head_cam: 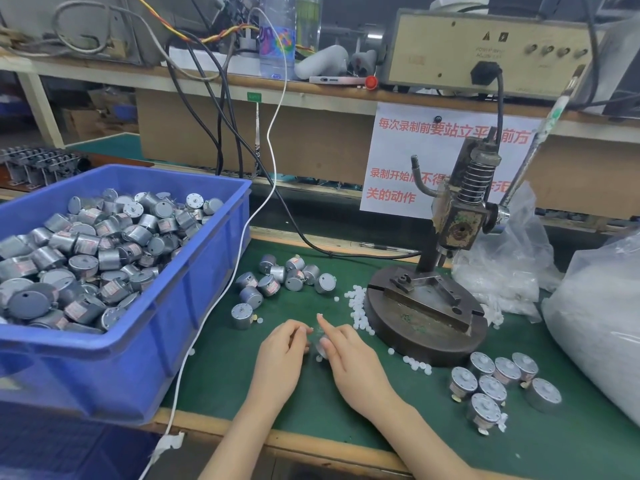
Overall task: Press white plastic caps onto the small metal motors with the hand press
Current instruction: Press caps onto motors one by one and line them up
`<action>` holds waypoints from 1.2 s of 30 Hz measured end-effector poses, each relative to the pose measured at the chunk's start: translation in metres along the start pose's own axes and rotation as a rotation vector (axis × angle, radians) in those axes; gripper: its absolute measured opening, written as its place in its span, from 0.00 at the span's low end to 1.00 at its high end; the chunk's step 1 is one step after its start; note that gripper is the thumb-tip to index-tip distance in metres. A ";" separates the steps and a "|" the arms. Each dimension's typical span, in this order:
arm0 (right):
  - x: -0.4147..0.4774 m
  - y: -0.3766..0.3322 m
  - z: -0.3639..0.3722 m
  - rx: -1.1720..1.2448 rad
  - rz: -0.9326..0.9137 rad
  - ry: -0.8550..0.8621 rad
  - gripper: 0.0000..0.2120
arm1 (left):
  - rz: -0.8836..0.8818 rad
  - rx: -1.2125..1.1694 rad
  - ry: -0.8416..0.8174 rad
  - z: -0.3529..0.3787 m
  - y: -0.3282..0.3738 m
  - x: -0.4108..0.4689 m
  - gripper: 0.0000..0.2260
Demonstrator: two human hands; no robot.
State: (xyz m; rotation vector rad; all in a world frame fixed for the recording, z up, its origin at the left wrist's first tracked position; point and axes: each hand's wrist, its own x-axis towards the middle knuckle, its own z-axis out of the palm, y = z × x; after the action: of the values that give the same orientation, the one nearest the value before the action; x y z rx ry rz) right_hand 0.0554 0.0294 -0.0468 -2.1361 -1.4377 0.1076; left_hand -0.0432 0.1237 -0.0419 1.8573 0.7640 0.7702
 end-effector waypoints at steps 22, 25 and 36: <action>0.000 -0.002 0.000 0.000 0.061 -0.016 0.20 | 0.029 0.044 -0.004 0.002 -0.001 0.004 0.09; -0.001 -0.001 0.000 -0.005 0.053 -0.019 0.20 | 0.029 0.054 -0.021 0.002 -0.002 0.004 0.09; -0.001 -0.001 0.002 -0.056 0.056 -0.031 0.21 | 0.037 0.057 -0.039 0.002 -0.001 0.002 0.12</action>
State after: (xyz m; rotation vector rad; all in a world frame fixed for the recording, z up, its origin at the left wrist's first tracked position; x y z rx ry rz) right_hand 0.0533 0.0301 -0.0481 -2.2297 -1.4142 0.1240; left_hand -0.0408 0.1249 -0.0429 1.9367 0.7351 0.7401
